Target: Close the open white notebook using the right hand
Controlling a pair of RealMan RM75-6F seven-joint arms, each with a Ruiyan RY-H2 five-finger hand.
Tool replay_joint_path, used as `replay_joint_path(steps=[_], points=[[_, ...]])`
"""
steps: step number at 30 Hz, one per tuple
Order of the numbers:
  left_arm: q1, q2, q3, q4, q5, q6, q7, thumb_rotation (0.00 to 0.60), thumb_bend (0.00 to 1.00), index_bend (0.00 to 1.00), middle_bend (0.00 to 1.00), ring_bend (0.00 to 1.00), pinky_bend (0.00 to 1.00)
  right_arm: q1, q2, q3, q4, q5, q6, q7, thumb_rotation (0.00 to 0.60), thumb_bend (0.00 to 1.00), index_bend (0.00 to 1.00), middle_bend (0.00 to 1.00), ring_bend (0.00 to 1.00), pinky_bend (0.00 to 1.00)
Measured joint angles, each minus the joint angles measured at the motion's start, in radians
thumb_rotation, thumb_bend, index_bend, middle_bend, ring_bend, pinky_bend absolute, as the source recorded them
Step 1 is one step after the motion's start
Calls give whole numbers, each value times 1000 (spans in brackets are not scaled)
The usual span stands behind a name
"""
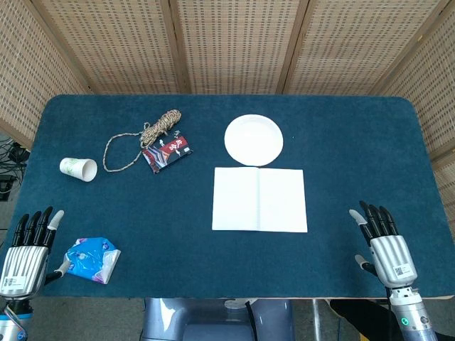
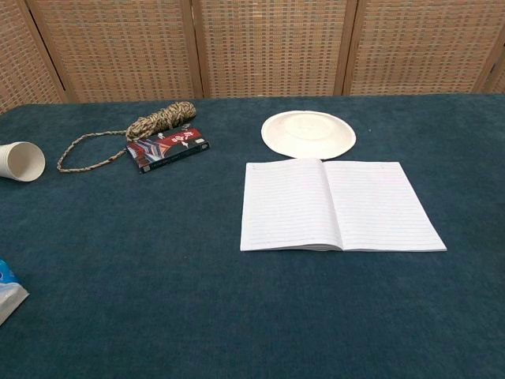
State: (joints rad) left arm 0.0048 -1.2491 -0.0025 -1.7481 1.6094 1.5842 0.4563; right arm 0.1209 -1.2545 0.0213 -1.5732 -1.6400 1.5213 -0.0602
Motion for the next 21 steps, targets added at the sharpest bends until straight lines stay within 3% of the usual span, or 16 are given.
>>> replay_joint_path(steps=[21], points=[[-2,1,1,-6,7,2,-1,600,71,0,0,0,0,0,8,-3,-17,13,-22,-9,600,177,0,0,0,0]])
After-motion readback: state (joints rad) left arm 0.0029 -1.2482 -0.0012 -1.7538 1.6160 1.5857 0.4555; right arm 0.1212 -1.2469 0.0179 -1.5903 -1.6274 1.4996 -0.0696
